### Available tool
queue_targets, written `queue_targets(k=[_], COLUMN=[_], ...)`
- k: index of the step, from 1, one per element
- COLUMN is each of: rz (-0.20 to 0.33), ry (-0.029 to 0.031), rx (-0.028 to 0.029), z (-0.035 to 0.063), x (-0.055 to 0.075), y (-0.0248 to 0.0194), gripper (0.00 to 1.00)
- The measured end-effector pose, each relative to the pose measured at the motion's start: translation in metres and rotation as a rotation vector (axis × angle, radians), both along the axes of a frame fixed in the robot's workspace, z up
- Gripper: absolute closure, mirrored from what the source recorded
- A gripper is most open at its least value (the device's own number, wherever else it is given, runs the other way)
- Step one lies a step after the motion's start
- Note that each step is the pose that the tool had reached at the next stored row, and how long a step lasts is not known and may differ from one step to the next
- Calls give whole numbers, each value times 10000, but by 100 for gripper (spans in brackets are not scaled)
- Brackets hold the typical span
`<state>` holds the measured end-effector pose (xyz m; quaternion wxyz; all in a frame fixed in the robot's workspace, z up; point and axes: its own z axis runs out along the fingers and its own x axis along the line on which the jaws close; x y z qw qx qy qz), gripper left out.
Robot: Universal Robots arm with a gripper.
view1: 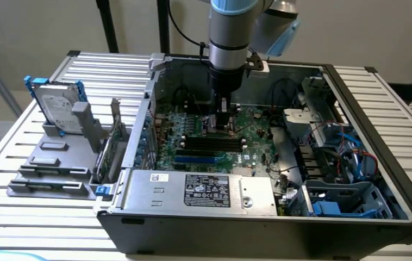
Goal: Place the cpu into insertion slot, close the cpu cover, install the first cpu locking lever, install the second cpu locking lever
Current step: 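Place the cpu into insertion slot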
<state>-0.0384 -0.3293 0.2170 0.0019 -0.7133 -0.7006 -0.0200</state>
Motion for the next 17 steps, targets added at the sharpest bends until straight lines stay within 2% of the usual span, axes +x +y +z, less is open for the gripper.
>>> queue_targets(k=[2, 8, 17], rz=[1, 1, -4], ry=[16, 118, 128], rx=[7, 12, 3], z=[-17, -50, -66], x=[0, 1, 11], y=[8, 29, 40], gripper=[45, 45, 45])
